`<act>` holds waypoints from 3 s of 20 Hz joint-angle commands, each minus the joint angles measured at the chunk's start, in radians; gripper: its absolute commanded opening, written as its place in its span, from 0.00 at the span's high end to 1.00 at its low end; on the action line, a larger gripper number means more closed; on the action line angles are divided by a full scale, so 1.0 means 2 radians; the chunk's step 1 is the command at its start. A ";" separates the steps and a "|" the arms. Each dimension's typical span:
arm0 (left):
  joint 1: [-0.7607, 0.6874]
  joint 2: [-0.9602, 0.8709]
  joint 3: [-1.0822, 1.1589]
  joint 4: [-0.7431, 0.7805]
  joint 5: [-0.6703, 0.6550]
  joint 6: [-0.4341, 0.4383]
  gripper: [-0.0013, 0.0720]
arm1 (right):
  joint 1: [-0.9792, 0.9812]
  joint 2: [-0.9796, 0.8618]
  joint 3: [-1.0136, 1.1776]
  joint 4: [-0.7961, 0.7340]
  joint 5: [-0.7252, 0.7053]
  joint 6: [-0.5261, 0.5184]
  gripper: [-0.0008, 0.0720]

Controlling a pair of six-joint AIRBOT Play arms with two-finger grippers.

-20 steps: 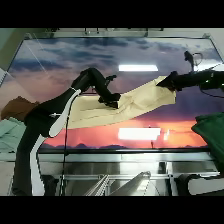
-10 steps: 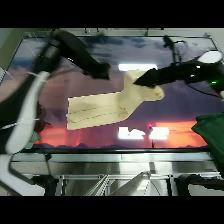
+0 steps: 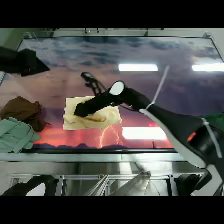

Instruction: Fold the shirts.

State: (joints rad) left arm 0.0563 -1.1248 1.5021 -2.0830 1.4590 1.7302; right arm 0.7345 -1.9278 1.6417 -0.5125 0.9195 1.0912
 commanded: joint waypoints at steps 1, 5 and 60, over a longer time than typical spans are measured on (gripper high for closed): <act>0.024 0.058 -0.093 0.001 -0.018 0.012 0.95 | 0.005 -0.049 0.069 -0.028 0.092 0.070 0.61; 0.025 0.094 -0.160 -0.006 -0.068 0.018 0.95 | -0.057 0.020 0.092 -0.079 0.209 0.112 0.60; -0.052 0.101 -0.176 -0.006 -0.045 0.040 0.95 | -0.788 0.332 -0.176 -0.732 0.463 0.357 0.97</act>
State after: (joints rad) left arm -0.0029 -0.9241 1.1507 -2.0964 1.3689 1.8076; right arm -0.7452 -1.3312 1.5040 -1.8874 1.8332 1.8072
